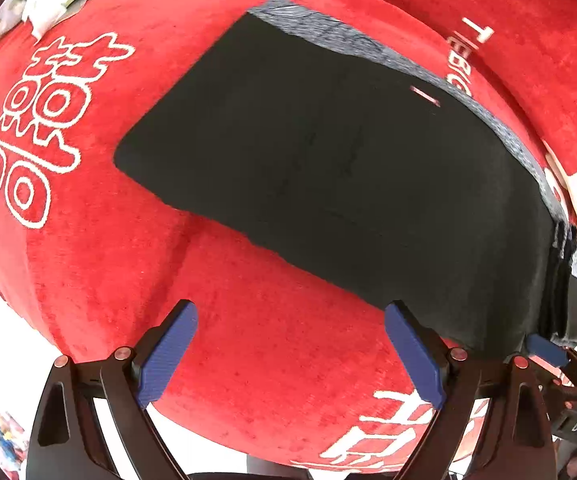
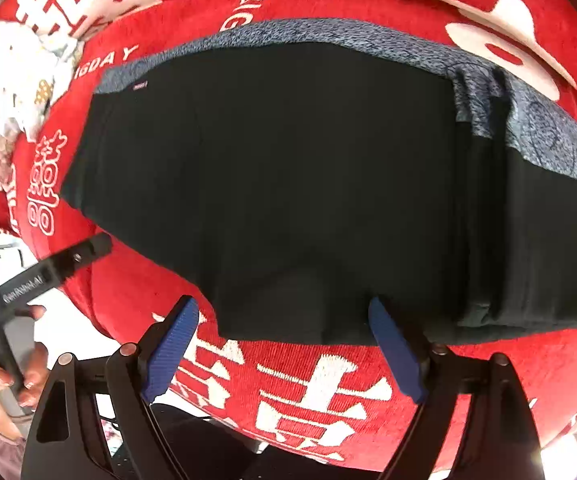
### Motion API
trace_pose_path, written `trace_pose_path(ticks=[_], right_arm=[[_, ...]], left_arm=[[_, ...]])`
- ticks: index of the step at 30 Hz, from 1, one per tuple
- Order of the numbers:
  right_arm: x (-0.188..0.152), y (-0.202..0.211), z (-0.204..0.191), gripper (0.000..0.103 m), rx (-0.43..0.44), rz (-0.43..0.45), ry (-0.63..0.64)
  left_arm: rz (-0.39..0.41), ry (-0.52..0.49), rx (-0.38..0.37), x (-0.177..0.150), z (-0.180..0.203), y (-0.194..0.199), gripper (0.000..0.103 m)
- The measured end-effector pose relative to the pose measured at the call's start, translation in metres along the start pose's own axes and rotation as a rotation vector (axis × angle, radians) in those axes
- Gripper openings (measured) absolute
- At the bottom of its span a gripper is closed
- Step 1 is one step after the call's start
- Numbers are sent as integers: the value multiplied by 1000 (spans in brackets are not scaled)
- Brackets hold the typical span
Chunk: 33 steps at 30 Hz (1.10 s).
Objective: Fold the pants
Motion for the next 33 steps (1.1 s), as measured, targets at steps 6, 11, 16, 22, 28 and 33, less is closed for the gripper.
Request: trace_pose_path(ticks=[6,11,16,22,28,33], right_arm=[[6,-7,-4,91,-8,-16,-2],[9,-11,-9,93,-13,-13,18],[9,-16,-14,103,-5,-17,24],[14,-21,-16,103,4,-39,28],[15,-27,-20,103,-12,-44,39],[15,-31,-25,103,-27,-41,64]], left_arm=[[-14,30,-40,14,-21,-5,95],[-32,115,-171,28,-52,-9,95],[-2,175,-227,33,-79,-1,95],[3,228,-368,34,-97,2,95],[29,247,-513,39,-85,-5,95],[62,264,-585,49,-74,-13,98]])
Point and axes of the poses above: each gripper's, at about its wrist camera, not at the fingertips, and y roughly against the way its jaws point, z to its right, x to its top, the point moved 4 cm from there along -y, roughly the way its jaws point, and after that the axes turned 2 degrees about x, right-handed, at the moved point
